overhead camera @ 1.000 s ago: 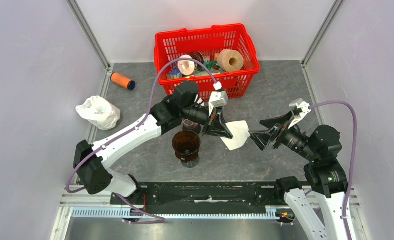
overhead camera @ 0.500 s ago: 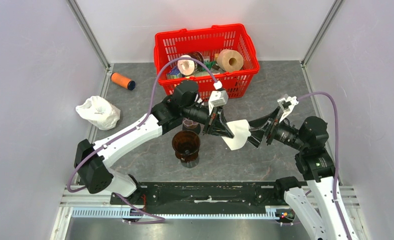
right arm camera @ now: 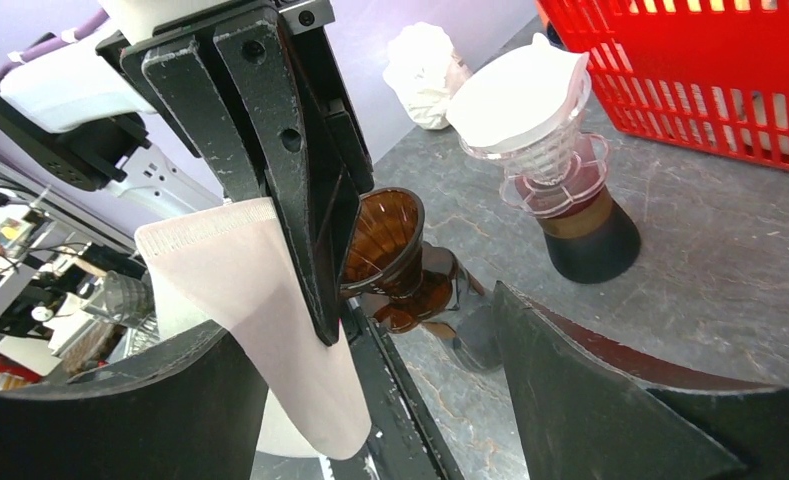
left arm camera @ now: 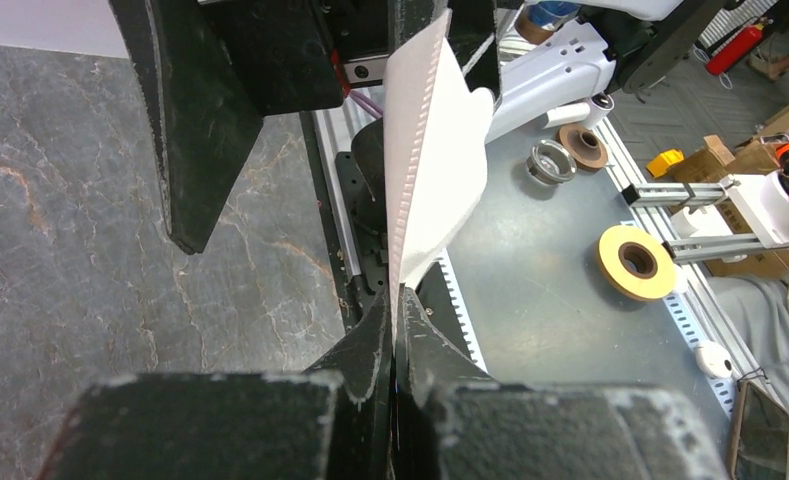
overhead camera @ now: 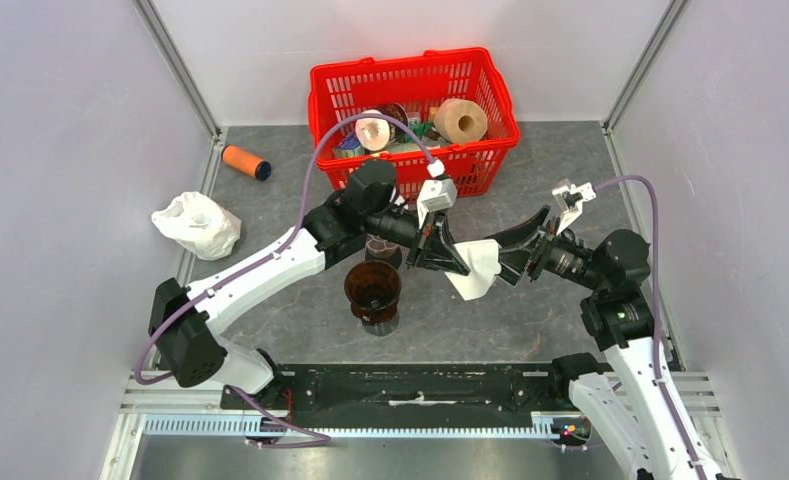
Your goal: Place the coffee filter in the dripper
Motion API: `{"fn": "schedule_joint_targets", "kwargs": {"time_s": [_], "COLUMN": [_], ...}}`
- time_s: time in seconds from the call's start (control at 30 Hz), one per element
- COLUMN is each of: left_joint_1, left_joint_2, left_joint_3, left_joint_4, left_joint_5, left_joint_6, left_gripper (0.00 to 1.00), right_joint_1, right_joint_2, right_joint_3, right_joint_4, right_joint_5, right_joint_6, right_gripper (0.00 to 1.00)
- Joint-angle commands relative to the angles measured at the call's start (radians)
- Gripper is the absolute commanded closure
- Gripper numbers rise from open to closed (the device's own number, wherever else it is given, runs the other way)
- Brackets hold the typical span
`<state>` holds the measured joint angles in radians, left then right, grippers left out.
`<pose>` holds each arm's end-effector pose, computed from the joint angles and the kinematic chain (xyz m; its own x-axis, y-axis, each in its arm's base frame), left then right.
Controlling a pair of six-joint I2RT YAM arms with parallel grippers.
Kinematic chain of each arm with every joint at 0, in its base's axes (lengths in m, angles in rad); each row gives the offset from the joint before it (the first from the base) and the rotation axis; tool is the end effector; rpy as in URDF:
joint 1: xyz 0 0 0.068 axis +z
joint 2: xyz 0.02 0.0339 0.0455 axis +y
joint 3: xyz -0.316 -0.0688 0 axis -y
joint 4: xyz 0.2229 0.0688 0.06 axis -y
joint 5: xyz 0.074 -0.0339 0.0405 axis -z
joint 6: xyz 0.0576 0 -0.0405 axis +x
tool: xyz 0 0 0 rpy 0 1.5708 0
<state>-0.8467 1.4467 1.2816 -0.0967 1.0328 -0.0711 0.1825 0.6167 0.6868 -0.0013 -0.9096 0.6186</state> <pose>0.1687 -0.2654 0.4228 -0.2373 0.2134 -0.9477 0.9188 -0.2674 -0.2903 0.0797 0.0609 0.3792 -0.4586 0.2775 -0.8442 -0.7608 0.3683 0.5343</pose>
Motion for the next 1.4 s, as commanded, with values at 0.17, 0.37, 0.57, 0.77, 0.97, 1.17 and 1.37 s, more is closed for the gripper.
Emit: {"fn": "schedule_joint_targets", "kwargs": {"time_s": [0.17,0.37,0.57,0.77,0.97,1.17,1.37], "left_joint_1": [-0.003,-0.003,-0.003,-0.003,-0.003,-0.003,-0.003], "left_joint_2": [0.022,0.021,0.015,0.012,0.018,0.022,0.04], "left_joint_3": [0.01,0.005,-0.006,-0.016,-0.017,-0.01,0.031], "left_joint_4": [0.071,0.086,0.093,0.151,0.164,0.162,0.071], "left_joint_5": [0.035,0.039,0.024,-0.004,-0.024,-0.075,-0.247], "left_joint_6": [-0.063,-0.071,-0.087,-0.115,-0.136,-0.163,-0.186], "left_gripper": [0.98,0.98,0.98,0.98,0.98,0.97,0.41], "right_joint_1": [0.005,0.008,0.008,0.006,0.007,0.007,0.007], "right_joint_2": [0.04,0.068,0.04,-0.001,-0.022,-0.018,-0.004], "right_joint_3": [-0.061,-0.084,-0.092,-0.096,-0.085,-0.071,0.05], "right_joint_4": [0.276,0.38,0.376,0.351,0.347,0.319,-0.077], "right_joint_5": [-0.028,-0.069,-0.083,-0.089,-0.096,-0.074,0.175], "right_joint_6": [0.156,0.229,0.237,0.227,0.222,0.215,0.024], "right_gripper": [0.21,0.24,0.33,0.51,0.77,1.0,1.0]}}
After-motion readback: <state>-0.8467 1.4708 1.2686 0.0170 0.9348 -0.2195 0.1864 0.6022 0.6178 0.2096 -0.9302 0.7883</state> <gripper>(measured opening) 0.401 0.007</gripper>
